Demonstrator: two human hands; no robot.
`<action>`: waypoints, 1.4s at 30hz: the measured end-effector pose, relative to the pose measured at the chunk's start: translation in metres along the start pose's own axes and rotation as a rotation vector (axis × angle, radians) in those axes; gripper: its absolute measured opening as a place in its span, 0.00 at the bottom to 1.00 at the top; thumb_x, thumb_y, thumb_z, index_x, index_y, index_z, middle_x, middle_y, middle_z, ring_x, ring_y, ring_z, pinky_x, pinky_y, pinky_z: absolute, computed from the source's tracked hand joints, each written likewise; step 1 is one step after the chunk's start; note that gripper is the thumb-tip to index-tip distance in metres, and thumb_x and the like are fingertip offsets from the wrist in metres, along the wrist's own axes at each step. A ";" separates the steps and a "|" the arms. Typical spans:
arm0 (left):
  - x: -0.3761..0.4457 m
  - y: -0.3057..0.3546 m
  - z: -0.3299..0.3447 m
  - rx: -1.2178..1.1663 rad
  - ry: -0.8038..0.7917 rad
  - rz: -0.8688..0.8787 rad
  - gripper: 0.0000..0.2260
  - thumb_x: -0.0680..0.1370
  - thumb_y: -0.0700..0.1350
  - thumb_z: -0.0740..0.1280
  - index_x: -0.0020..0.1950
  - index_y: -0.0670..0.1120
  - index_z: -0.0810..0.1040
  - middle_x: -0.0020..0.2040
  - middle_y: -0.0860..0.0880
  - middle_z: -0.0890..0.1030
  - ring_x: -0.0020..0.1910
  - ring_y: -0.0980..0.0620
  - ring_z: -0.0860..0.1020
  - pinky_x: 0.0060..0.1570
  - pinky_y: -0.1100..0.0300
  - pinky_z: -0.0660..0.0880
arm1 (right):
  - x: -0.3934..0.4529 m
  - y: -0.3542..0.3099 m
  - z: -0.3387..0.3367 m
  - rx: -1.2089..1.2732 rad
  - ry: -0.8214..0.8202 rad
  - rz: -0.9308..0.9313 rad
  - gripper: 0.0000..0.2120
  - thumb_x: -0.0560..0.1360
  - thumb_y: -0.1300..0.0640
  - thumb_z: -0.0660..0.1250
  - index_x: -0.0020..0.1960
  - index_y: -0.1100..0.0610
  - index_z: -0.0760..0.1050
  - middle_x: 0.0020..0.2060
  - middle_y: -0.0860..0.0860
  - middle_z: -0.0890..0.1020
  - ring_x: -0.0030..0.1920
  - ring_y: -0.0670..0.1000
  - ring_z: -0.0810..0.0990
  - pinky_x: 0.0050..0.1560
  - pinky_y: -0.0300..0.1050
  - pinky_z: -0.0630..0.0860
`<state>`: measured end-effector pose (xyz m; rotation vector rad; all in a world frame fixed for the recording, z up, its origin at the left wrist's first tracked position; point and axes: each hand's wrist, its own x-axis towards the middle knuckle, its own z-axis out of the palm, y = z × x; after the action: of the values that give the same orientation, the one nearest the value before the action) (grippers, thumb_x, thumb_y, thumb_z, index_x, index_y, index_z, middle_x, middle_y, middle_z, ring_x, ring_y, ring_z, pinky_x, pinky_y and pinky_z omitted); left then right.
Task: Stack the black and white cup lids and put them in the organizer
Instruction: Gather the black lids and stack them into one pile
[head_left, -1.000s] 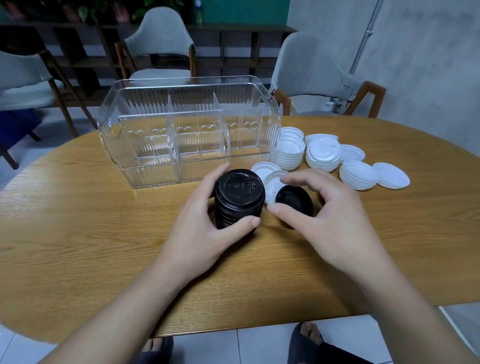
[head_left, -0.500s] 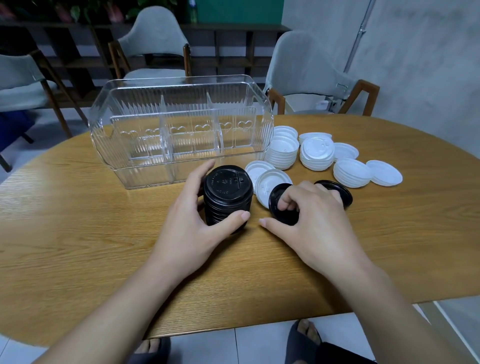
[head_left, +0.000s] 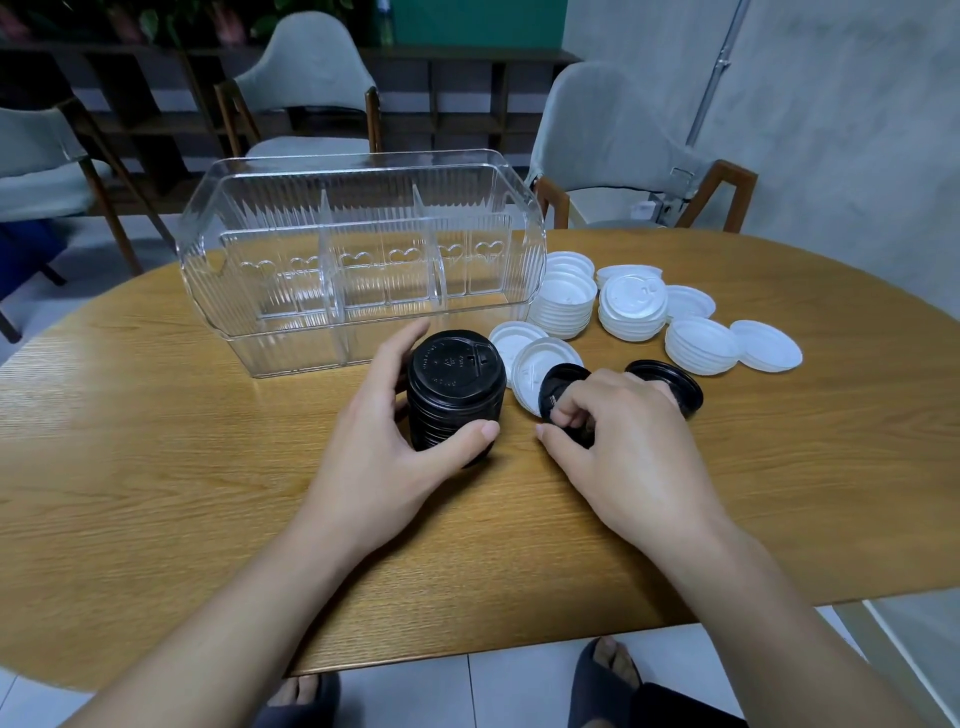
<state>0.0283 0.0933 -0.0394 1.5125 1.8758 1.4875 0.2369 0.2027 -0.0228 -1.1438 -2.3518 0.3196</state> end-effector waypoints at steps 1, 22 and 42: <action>0.000 0.001 0.000 0.001 -0.002 0.003 0.45 0.73 0.55 0.85 0.85 0.60 0.66 0.74 0.70 0.77 0.75 0.67 0.75 0.74 0.63 0.72 | 0.000 0.000 -0.003 0.035 0.029 0.004 0.13 0.77 0.48 0.78 0.40 0.46 0.76 0.39 0.41 0.78 0.44 0.48 0.77 0.58 0.56 0.74; 0.002 0.021 -0.002 0.175 0.161 0.434 0.45 0.73 0.59 0.83 0.82 0.40 0.71 0.79 0.49 0.74 0.84 0.43 0.67 0.84 0.45 0.63 | -0.001 -0.041 -0.022 1.530 -0.055 0.179 0.10 0.82 0.54 0.71 0.49 0.61 0.83 0.40 0.57 0.80 0.42 0.51 0.77 0.52 0.46 0.77; -0.001 0.020 -0.007 0.203 0.157 0.402 0.32 0.76 0.49 0.82 0.78 0.43 0.78 0.73 0.50 0.80 0.75 0.43 0.75 0.78 0.50 0.69 | -0.005 -0.048 -0.028 0.709 0.067 -0.166 0.35 0.72 0.56 0.85 0.76 0.49 0.78 0.71 0.41 0.82 0.75 0.45 0.78 0.77 0.44 0.72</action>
<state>0.0340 0.0872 -0.0194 2.0166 1.9410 1.6645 0.2227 0.1690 0.0190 -0.6000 -1.9876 0.9409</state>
